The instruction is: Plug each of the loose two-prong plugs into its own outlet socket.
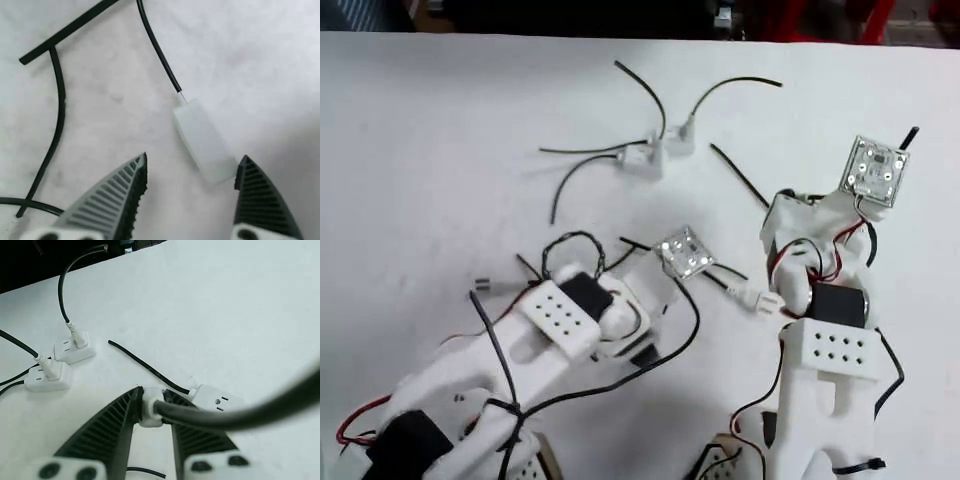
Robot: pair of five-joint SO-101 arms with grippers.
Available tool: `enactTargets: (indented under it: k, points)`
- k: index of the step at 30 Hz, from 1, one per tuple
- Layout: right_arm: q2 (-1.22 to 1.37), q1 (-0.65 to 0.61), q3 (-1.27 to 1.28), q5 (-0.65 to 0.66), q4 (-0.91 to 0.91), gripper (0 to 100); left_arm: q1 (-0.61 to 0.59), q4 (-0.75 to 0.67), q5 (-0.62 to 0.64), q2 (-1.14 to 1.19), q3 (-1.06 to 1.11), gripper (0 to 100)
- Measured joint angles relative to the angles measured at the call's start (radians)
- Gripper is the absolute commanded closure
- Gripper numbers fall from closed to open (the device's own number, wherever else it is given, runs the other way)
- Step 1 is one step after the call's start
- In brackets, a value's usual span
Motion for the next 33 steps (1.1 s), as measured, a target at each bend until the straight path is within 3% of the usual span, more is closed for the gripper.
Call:
enactTargets:
  k: [5,12,17,22,26,33]
  points:
    - [0.000,0.000,0.000,0.000,0.000,98.1,-0.078,-0.009,-0.017,0.000,0.005,71]
    - [0.000,-0.002,0.000,0.000,0.000,98.1,-0.318,-0.097,-0.127,0.129,-0.020,74]
    - [0.000,-0.002,0.000,0.000,0.000,98.1,-0.410,0.031,-0.149,0.178,-0.150,74]
    - [0.000,-0.002,0.000,0.000,0.000,98.1,-0.411,0.195,-0.147,0.123,-0.288,74]
    - [0.000,-0.002,0.000,0.000,0.000,98.1,-0.344,0.275,-0.155,0.044,-0.311,74]
    - [0.000,-0.002,0.000,0.000,0.000,98.1,-0.135,0.215,-0.157,0.037,-0.196,74]
